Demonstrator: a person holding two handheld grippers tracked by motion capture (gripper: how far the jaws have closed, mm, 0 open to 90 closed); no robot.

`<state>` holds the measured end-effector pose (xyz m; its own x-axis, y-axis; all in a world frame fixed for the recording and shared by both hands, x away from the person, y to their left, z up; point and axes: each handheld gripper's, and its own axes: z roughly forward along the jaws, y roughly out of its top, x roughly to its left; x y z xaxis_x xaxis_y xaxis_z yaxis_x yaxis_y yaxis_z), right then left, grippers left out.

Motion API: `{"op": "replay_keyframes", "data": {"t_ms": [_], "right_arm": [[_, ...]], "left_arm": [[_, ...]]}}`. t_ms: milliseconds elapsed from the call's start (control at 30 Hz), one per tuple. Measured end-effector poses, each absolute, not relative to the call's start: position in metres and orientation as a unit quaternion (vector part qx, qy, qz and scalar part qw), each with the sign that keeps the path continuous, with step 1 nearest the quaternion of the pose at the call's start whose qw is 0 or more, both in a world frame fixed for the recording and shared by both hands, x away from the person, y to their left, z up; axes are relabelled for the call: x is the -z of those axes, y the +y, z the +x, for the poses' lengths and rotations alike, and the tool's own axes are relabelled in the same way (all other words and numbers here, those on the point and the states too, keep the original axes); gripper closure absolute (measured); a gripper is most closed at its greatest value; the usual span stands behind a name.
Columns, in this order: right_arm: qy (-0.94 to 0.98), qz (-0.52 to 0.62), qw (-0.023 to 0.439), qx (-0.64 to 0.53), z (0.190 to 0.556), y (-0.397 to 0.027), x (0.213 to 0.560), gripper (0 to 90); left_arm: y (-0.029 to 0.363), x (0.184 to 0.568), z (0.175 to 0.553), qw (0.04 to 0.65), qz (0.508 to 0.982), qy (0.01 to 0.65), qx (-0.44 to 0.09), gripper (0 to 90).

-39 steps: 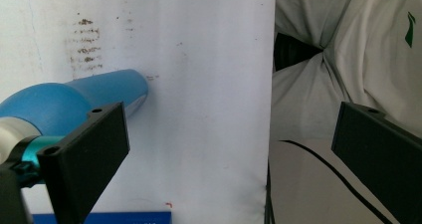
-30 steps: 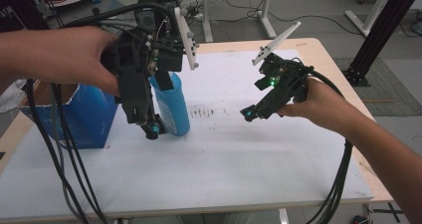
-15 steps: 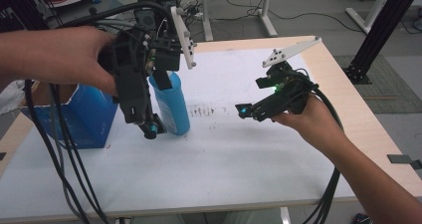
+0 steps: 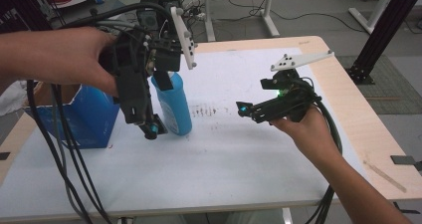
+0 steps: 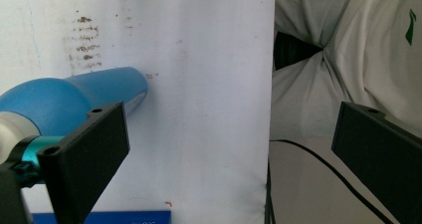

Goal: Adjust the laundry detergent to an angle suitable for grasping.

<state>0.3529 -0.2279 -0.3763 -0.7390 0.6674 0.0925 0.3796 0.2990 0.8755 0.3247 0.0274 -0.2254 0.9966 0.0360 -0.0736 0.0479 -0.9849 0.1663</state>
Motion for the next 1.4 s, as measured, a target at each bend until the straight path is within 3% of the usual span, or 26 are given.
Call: {"op": "replay_keyframes", "data": {"t_ms": [1400], "right_arm": [[0.775,0.358,0.172,-0.491,0.326,-0.131,0.378,1.5]], "left_arm": [[0.069,0.22,0.312,0.073,0.996,0.041,0.031,1.7]]}}
